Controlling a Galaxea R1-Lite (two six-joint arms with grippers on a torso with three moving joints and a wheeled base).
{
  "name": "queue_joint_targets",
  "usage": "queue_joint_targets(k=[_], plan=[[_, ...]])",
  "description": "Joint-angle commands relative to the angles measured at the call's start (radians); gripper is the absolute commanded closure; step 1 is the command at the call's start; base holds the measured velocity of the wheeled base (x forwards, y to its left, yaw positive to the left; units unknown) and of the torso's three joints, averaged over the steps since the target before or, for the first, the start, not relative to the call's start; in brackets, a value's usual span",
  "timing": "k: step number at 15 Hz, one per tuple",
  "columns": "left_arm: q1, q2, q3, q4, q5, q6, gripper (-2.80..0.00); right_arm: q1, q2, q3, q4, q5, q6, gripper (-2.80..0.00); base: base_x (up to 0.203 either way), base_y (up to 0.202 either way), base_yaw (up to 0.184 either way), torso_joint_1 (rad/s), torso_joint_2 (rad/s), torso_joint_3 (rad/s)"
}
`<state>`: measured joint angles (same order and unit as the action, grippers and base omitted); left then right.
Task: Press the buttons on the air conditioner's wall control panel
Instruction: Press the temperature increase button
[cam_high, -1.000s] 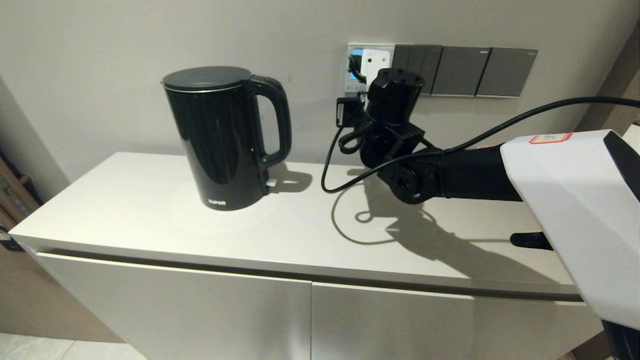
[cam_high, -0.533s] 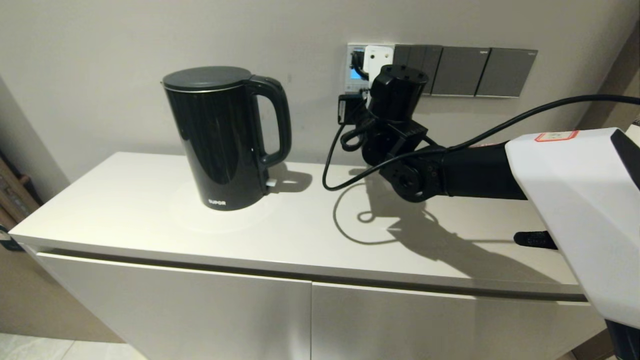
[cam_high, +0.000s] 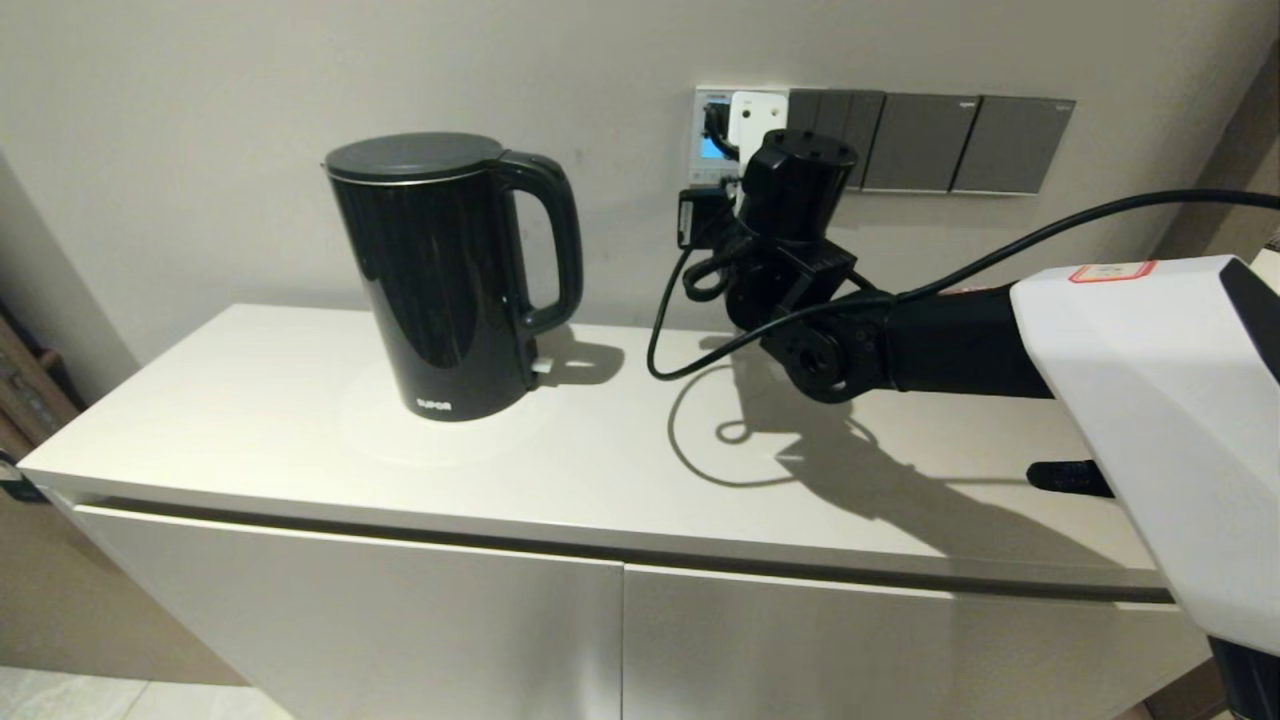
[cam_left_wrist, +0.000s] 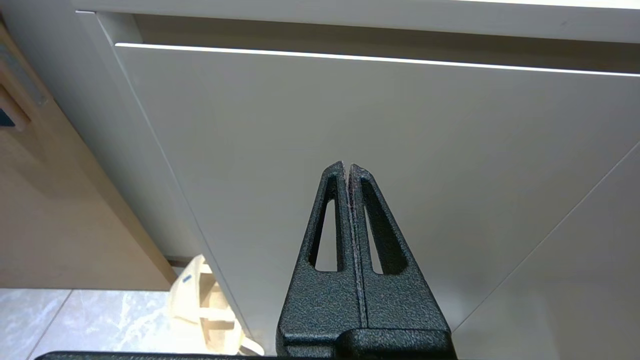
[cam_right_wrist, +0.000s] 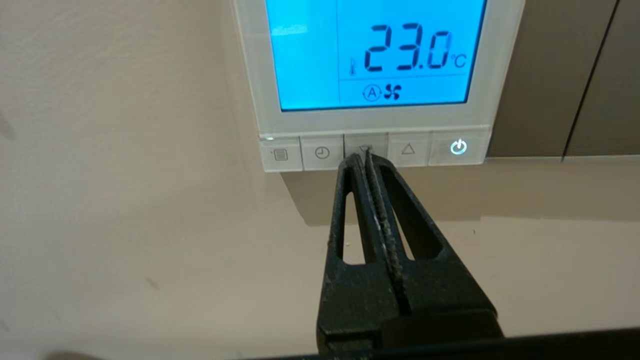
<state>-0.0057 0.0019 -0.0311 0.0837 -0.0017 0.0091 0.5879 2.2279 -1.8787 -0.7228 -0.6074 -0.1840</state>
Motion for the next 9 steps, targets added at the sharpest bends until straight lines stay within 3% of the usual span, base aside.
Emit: queue_joint_targets(k=[1, 9], plan=[[0.000, 0.000, 0.000, 0.001, 0.000, 0.000, 0.00, -0.002, 0.007, -0.007, -0.004, -0.003, -0.005, 0.00, 0.000, 0.000, 0.000, 0.000, 0.00, 0.000], [0.000, 0.000, 0.000, 0.001, 0.000, 0.000, 0.00, 0.008, -0.010, 0.010, -0.007, -0.004, -0.003, 0.00, 0.000, 0.000, 0.000, 0.000, 0.00, 0.000]])
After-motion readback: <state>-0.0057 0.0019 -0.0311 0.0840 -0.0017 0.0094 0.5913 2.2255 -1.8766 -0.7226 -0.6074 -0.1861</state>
